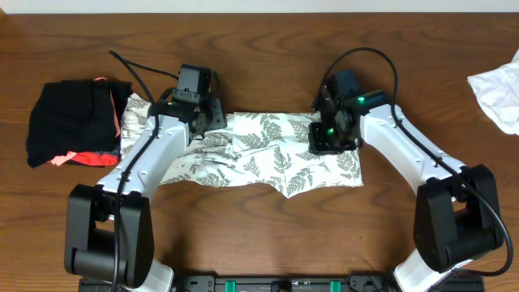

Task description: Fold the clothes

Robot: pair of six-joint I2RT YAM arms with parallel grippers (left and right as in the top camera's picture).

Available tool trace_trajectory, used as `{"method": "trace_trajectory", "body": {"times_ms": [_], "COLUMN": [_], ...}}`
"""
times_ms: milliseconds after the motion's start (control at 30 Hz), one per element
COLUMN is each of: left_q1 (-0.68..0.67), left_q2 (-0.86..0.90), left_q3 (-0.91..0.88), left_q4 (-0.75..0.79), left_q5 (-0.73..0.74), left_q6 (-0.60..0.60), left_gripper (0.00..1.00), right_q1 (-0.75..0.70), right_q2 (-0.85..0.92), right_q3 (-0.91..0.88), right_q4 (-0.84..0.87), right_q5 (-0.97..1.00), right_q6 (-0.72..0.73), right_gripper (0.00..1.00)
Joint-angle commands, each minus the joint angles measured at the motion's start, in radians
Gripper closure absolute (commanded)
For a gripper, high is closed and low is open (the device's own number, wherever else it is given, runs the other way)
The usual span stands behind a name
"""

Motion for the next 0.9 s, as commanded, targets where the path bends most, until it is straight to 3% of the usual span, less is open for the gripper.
{"method": "trace_trajectory", "body": {"times_ms": [0,133,233,600,867], "left_q1": [0.001,-0.032,-0.1,-0.38,-0.513], "left_q2": [-0.005,-0.014,-0.045,-0.083,-0.048], "left_q3": [-0.009,-0.009,-0.009,-0.009,-0.014], "left_q4": [-0.006,-0.016,-0.004,0.01,0.003], "left_q5": [-0.009,-0.007,-0.008,-0.008,-0.008], "left_q6": [0.01,0.028,0.055,0.045,0.028], "left_gripper": [0.43,0.48,0.48,0.48,0.48], "right_q1": [-0.012,-0.038,-0.061,-0.058,-0.069], "right_q2": [-0.016,-0.016,-0.014,0.091,0.18], "right_q3": [0.014,0.021,0.019,-0.004,-0.004], "right_q4": [-0.015,-0.001,0.015,0.027,0.029], "right_q5": [0.097,0.097,0.113,0.104,0.118], "right_q6": [0.006,-0.076,-0.089,-0.091,-0.054], "right_gripper": [0.83,0.89,0.99,0.99,0.99]}}
